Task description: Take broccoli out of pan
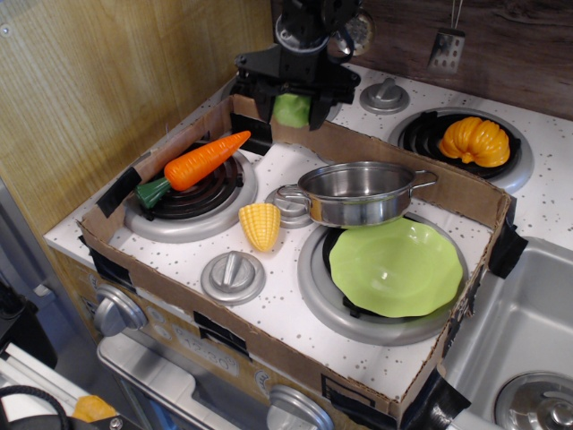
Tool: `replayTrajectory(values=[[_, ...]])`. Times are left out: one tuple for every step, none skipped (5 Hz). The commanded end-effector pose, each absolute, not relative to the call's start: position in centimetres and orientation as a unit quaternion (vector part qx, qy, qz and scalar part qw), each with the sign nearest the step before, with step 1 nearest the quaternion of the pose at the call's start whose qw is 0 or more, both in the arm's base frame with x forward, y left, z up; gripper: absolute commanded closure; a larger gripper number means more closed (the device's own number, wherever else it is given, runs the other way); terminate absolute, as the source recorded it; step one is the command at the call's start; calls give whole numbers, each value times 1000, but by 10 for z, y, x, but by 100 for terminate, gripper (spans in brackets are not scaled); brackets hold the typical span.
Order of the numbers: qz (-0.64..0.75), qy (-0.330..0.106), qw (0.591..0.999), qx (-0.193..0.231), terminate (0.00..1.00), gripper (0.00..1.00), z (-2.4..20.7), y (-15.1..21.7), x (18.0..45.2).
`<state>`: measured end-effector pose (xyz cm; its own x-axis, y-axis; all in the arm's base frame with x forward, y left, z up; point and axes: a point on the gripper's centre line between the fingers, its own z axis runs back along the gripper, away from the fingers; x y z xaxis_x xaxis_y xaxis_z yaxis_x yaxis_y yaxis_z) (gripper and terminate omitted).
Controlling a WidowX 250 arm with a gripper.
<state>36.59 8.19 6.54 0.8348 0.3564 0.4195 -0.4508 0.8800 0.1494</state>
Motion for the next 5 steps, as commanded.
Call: replayTrajectory(values=[[255,-210,935,127,0,100,68,74,361],[242,-211,941,110,0,100,61,74,365],[217,-213,949,86,0,0,54,74,371],[210,-216,949,97,0,0,57,75,373],[202,-208,951,111,0,0,72,74,374]])
